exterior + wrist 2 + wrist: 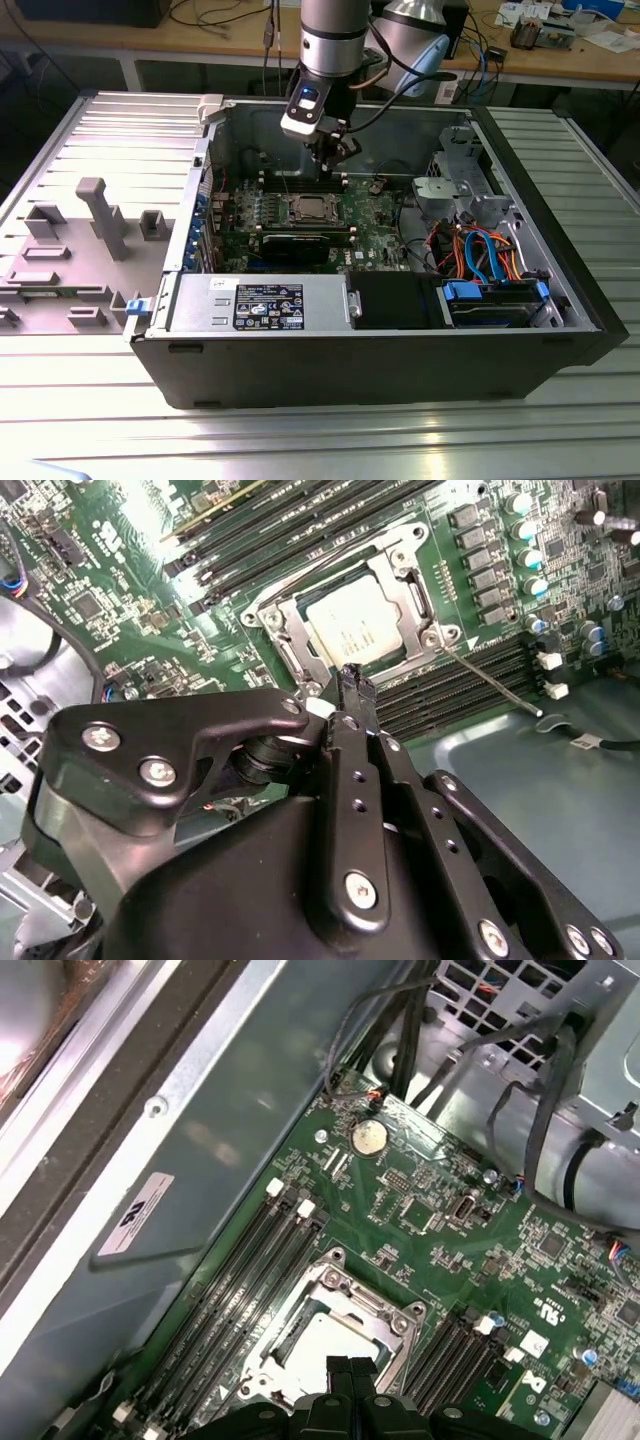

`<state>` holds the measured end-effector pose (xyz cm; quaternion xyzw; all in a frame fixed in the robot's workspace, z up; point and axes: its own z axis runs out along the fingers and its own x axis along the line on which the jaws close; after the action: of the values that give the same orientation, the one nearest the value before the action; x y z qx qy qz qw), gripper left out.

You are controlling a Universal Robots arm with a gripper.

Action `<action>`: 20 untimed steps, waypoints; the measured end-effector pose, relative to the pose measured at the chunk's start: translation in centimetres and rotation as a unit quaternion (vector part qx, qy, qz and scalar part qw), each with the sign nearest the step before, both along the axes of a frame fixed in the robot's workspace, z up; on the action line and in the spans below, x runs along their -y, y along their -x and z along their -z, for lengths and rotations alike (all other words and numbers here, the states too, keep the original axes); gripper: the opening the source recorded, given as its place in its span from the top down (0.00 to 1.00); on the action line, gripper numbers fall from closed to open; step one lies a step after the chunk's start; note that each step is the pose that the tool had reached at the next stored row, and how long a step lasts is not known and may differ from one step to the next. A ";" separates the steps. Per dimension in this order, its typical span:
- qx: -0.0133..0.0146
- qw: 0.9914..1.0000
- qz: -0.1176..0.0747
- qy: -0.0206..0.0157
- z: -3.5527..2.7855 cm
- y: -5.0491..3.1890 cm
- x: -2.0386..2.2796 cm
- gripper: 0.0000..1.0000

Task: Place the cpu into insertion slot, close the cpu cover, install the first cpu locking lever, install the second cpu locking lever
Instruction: 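Install the first cpu locking lever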

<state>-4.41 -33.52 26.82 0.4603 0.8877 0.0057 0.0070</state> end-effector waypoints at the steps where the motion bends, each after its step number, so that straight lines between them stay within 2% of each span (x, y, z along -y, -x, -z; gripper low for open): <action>1: 0.000 1.000 -0.007 0.000 0.01 0.00 0.00 0.89; 4: 0.000 0.999 -0.047 0.000 0.03 0.00 0.00 0.89; 7: 0.000 0.996 -0.087 0.000 0.07 0.00 0.00 0.89; 8: 0.000 0.995 -0.099 0.000 0.08 0.00 0.00 0.89; 9: 0.000 0.994 -0.111 0.000 0.08 0.00 0.00 0.89; 12: 0.000 0.989 -0.146 0.000 0.10 0.00 0.00 0.89; 13: 0.000 0.987 -0.160 0.000 0.09 0.00 0.00 0.89; 14: 0.000 0.986 -0.169 0.000 0.09 0.00 0.00 0.89; 17: 0.000 0.982 -0.188 0.000 0.09 0.00 0.00 0.89; 19: 0.000 0.979 -0.202 0.000 0.09 0.00 0.00 0.89; 20: 0.000 0.978 -0.210 0.000 0.09 0.00 0.00 0.89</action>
<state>-4.41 -33.52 26.73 0.2637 0.9646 0.0070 0.0057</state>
